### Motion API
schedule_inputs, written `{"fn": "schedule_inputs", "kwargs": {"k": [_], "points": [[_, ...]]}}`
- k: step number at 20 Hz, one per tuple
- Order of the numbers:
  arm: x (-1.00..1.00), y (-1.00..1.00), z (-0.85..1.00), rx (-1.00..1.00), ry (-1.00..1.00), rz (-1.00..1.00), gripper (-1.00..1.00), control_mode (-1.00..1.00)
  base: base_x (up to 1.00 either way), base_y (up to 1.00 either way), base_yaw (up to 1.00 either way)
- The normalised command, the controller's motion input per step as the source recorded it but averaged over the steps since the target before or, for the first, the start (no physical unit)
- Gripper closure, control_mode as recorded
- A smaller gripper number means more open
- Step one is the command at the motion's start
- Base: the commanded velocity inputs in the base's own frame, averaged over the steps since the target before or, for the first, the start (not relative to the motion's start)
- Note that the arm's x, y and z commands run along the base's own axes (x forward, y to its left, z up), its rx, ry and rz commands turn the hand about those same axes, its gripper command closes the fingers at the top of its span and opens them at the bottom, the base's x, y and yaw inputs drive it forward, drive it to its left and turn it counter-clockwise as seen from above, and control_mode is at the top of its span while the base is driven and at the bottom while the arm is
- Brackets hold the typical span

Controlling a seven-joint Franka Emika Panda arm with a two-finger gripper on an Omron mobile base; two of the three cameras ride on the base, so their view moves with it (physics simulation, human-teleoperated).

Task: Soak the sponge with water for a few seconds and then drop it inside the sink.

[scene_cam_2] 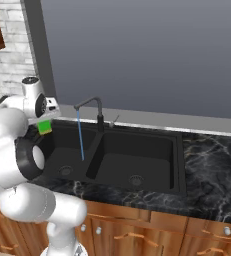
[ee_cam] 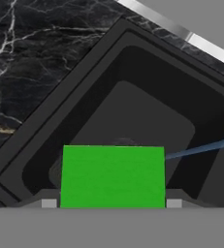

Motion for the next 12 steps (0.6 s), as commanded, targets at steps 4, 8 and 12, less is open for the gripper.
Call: {"fn": "schedule_inputs", "kwargs": {"k": [4,8,12], "points": [[0.0,0.0,-0.05,-0.08,0.0,0.0,1.0,-1.0,0.0,0.0,0.0],[0.01,0.0,-0.1,-0.12,-0.03,0.0,1.0,-1.0,0.0,0.0,0.0],[0.13,0.0,-0.05,-0.15,-0.07,0.0,1.0,-1.0,0.0,0.0,0.0]]}}
